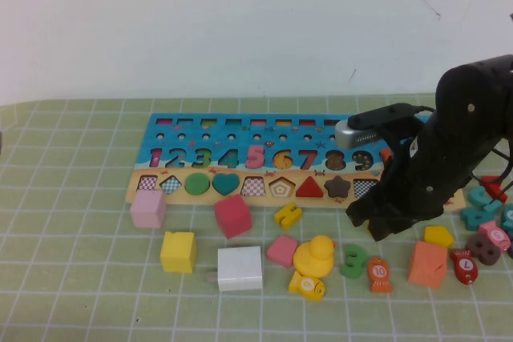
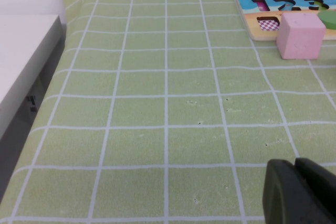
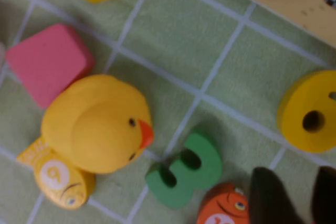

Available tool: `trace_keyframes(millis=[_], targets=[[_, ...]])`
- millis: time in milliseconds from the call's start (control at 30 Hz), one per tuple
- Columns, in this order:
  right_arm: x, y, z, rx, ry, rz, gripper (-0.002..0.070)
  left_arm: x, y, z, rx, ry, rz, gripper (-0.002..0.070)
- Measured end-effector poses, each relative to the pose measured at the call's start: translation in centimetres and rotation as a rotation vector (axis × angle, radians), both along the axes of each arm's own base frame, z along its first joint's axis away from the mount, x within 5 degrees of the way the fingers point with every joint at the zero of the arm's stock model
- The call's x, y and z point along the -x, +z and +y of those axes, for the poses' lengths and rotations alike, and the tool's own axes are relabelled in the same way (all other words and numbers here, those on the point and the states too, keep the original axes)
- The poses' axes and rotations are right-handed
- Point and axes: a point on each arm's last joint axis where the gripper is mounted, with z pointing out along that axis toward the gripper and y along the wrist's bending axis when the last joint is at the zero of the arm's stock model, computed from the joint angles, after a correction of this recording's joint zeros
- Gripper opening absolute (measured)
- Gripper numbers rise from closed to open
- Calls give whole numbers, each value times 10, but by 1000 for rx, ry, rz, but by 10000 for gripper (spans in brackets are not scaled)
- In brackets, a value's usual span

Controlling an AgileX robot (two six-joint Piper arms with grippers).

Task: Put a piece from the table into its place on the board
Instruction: Pick up the "number 6"

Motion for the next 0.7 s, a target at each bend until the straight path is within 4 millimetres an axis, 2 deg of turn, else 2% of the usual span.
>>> trace_keyframes(millis=[133,300,533,700], targets=[[-5,-5,1,-7,-29,-16,375,0,0,0,0,0,0,-2],[-12,-9,2,0,-54,-65,427,0,0,0,0,0,0,-2],[-19,-31,4,28,-69,-41,424,0,0,0,0,0,0,-2],[-22,-33,4,33,-71,-47,291,0,0,0,0,0,0,-2]])
